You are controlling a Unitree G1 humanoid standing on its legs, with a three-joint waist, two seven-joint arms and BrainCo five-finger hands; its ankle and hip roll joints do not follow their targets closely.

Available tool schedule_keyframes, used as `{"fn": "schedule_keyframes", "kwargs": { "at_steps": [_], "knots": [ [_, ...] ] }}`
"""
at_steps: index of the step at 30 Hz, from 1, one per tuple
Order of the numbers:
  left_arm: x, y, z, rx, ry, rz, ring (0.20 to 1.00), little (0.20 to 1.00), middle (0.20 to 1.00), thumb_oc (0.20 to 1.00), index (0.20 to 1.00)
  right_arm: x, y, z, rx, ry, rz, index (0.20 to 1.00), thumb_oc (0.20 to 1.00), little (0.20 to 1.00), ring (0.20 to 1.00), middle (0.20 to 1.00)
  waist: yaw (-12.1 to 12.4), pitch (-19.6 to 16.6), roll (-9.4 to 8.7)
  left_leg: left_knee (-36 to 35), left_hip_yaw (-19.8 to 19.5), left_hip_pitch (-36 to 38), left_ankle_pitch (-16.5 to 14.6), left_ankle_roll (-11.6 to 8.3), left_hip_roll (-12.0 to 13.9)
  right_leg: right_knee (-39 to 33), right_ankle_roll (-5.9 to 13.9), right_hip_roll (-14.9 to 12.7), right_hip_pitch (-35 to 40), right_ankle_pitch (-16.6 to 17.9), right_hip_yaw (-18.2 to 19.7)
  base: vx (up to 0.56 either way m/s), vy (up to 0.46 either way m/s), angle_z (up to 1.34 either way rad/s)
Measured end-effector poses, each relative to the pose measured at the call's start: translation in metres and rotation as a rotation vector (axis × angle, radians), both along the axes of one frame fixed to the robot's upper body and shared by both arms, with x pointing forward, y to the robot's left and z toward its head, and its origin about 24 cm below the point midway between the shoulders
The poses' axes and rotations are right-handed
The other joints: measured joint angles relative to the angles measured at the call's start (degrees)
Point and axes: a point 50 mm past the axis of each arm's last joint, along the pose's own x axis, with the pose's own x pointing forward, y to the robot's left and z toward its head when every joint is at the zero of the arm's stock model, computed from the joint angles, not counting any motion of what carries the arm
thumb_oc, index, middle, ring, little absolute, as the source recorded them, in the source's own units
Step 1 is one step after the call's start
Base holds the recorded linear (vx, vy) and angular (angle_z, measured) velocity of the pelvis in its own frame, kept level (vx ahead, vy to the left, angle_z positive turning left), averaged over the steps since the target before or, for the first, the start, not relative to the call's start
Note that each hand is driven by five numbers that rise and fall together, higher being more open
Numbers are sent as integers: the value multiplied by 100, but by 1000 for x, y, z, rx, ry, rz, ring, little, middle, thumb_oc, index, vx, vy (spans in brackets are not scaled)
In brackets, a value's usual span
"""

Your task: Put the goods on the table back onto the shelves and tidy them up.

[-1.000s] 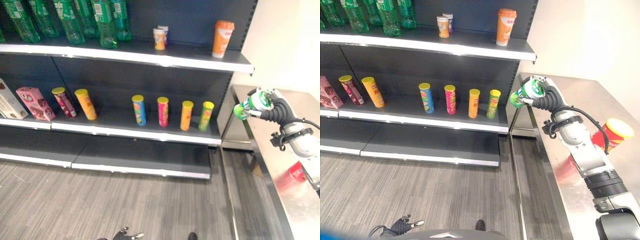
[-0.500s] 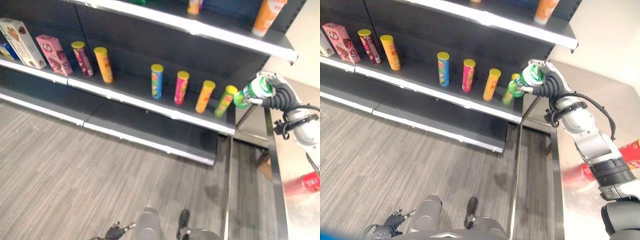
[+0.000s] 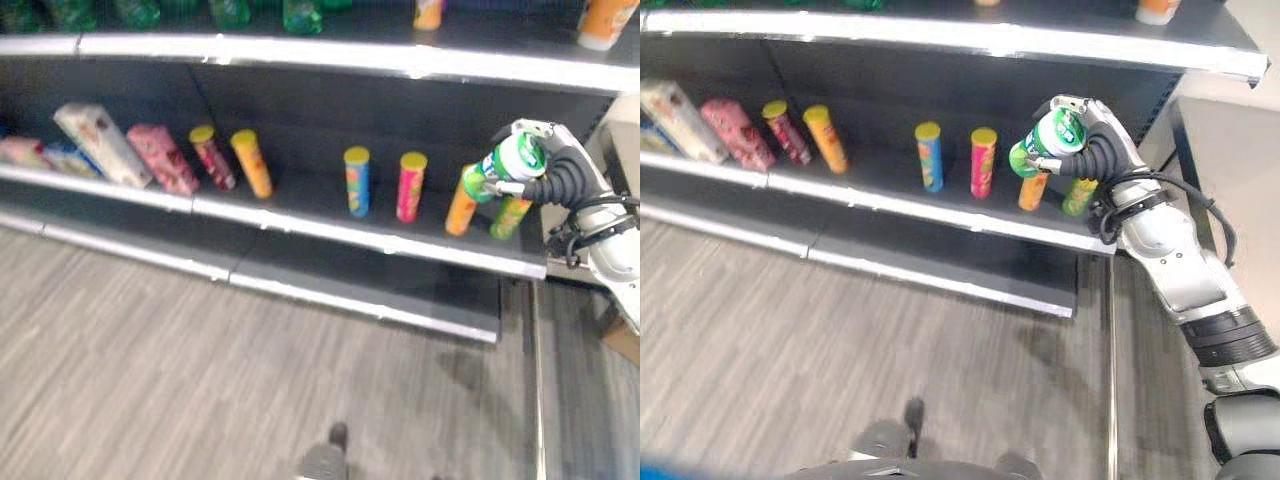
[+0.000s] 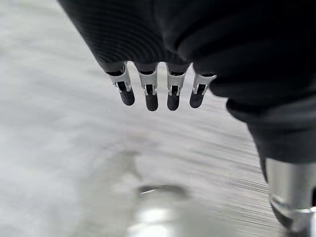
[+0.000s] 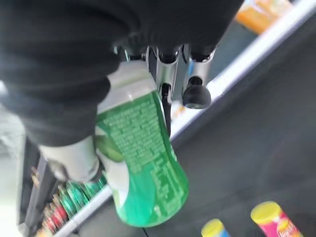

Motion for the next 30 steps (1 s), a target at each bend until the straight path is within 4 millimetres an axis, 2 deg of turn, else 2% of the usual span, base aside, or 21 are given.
{"fn": "schedule_keyframes", "kwargs": {
  "at_steps": [1, 2, 3, 5, 6, 7, 8, 9, 10, 12, 13, 14, 15, 16, 17, 19, 20, 22, 24, 28, 30],
  "knots": [
    [27, 5, 8, 22, -69, -47, 1000, 1000, 1000, 1000, 1000, 1, 4, 2, 2, -11, 11, 200, 200, 200, 200, 200, -101, -19, 15, -10, -9, 164, -101, 156, -74, 498, 10, -173, -289, 228, -137, 338, 193, -1],
    [44, 6, 14, 34, -124, -74, 1000, 1000, 1000, 1000, 1000, 1, 6, 5, -2, -26, 20, 200, 200, 200, 200, 200, -128, -39, -10, -1, 51, 217, -126, 187, -144, 498, 21, -287, -364, 223, -206, 342, 152, -14],
    [54, 5, 18, 34, -162, -83, 1000, 1000, 1000, 1000, 1000, 0, 9, 10, -13, -43, 31, 200, 200, 200, 200, 200, -178, -68, 45, -88, 11, 303, -155, 227, -130, 190, 47, -229, -449, 68, -277, 216, 39, -19],
    [78, 4, 26, 38, -233, -90, 1000, 1000, 1000, 1000, 1000, -2, 13, 20, -17, -87, 48, 200, 200, 200, 200, 200, -327, -42, 138, -197, -78, 428, -159, 219, -137, -842, 9, 72, -578, 54, -454, 351, 20, -17],
    [86, -1, 28, 29, -252, -96, 1000, 1000, 1000, 1000, 1000, -3, 12, 26, -27, -108, 47, 200, 200, 200, 200, 200, -449, 20, 247, -265, -283, 538, -188, 204, -87, -1392, 27, 423, -616, 53, -458, 407, -7, 6],
    [96, -8, 29, 13, -268, -105, 1000, 1000, 1000, 1000, 1000, -11, 6, 39, -55, -156, 30, 200, 200, 200, 200, 200, -623, 124, 432, -310, -588, 703, -347, 229, -12, -2275, 129, 997, -622, 167, -350, 623, -44, 59],
    [95, -18, 25, -9, -258, -121, 1000, 1000, 1000, 1000, 1000, -21, -5, 52, -58, -218, -3, 200, 200, 200, 200, 200, -991, 139, 423, -321, -848, 901, -433, 129, -107, -3124, 171, 1443, -630, 440, -91, 632, -59, 102],
    [97, -30, 22, -31, -244, -157, 1000, 1000, 1000, 1000, 1000, -38, -18, 65, -78, -284, -44, 200, 200, 200, 200, 200, -1096, 139, 525, -245, -1280, 967, -673, 139, -87, -3487, 255, 1713, -631, 554, 224, 483, -54, 146],
    [98, -39, 21, -54, -244, -174, 1000, 1000, 1000, 1000, 1000, -56, -30, 82, -84, -379, -84, 200, 200, 200, 200, 200, -1308, 149, 510, -257, -1573, 1066, -722, 194, -155, -3969, 428, 1796, -575, 668, 483, 256, -40, 136],
    [86, -44, 14, -71, -199, -198, 1000, 1000, 1000, 1000, 1000, -68, -39, 104, -66, -507, -129, 200, 200, 200, 200, 200, -1481, 133, 283, -275, -1603, 1315, -713, 202, -396, -4228, 323, 1656, -479, 820, 419, 301, -75, 112],
    [76, -45, 10, -77, -173, -207, 1000, 1000, 1000, 1000, 1000, -72, -43, 112, -82, -541, -154, 200, 200, 200, 200, 200, -1541, 83, 83, -317, -1735, 1671, -810, 114, -558, -4126, 366, 1453, -177, 732, 338, 317, -93, 104],
    [68, -48, 7, -89, -154, -203, 1000, 1000, 1000, 1000, 1000, -74, -46, 118, -120, -551, -175, 200, 200, 200, 200, 200, -1508, 49, 130, -305, -1831, 1859, -974, 70, -497, -4011, 295, 1473, -57, 1077, 294, 305, -95, 97],
    [66, -50, 6, -94, -151, -204, 1000, 1000, 1000, 1000, 1000, -74, -47, 120, -129, -555, -183, 200, 200, 200, 200, 200, -1485, 26, 177, -245, -1824, 1862, -1041, -20, -418, -3886, 295, 1519, -65, 1112, 231, 302, -129, 122],
    [63, -50, 5, -83, -134, -247, 1000, 1000, 1000, 1000, 1000, -73, -53, 127, -179, -548, -224, 200, 200, 200, 200, 200, -1460, -19, 241, -55, -1807, 1851, -1080, -294, -347, -3869, -236, 1520, 141, 1547, 227, 319, -199, 143],
    [65, -55, 5, -88, -137, -266, 1000, 1000, 1000, 1000, 1000, -65, -60, 134, -201, -537, -271, 200, 200, 200, 200, 200, -1396, -12, 279, -28, -1734, 1856, -1131, -300, -187, -3789, -448, 1586, 195, 1766, 123, 261, -219, 143],
    [73, -58, 7, -86, -153, -291, 1000, 1000, 1000, 1000, 1000, -43, -72, 137, -206, -458, -358, 200, 200, 200, 200, 200, -1258, -31, 278, 136, -1835, 1750, -1150, -354, -74, -3778, -498, 1630, 237, 1726, -44, 157, -190, 69],
    [79, -59, 9, -85, -170, -294, 1000, 1000, 1000, 1000, 1000, -38, -74, 133, -209, -427, -376, 200, 200, 200, 200, 200, -1212, -26, 238, 125, -1825, 1729, -1119, -356, 2, -3787, -545, 1642, 248, 1692, -157, 81, -168, 52],
    [81, -60, 10, -87, -176, -296, 1000, 1000, 1000, 1000, 1000, -35, -72, 127, -227, -393, -365, 200, 200, 200, 200, 200, -1231, -21, 229, 106, -1828, 1663, -1114, -363, 130, -3837, -580, 1669, 262, 1667, -358, 46, -141, 61],
    [83, -61, 11, -88, -189, -298, 1000, 1000, 1000, 1000, 1000, -42, -69, 117, -245, -375, -343, 200, 200, 200, 200, 200, -1370, -13, 223, 124, -1829, 1490, -1093, -434, 209, -4007, -588, 1565, 322, 1664, -743, 53, -90, 86],
    [72, -58, 8, -90, -167, -277, 1000, 1000, 1000, 1000, 1000, -45, -67, 107, -265, -336, -321, 200, 200, 200, 200, 200, -1389, -5, 317, -23, -1516, 1506, -1070, -463, 247, -4032, -611, 1571, 317, 1678, -838, 84, -47, 15],
    [56, -55, 2, -92, -120, -251, 1000, 1000, 1000, 1000, 1000, -46, -64, 105, -276, -329, -302, 200, 200, 200, 200, 200, -1392, -2, 325, -71, -1320, 1577, -1070, -463, 187, -4093, -583, 1598, 317, 1778, -639, 34, -24, -44]
  ]
}}
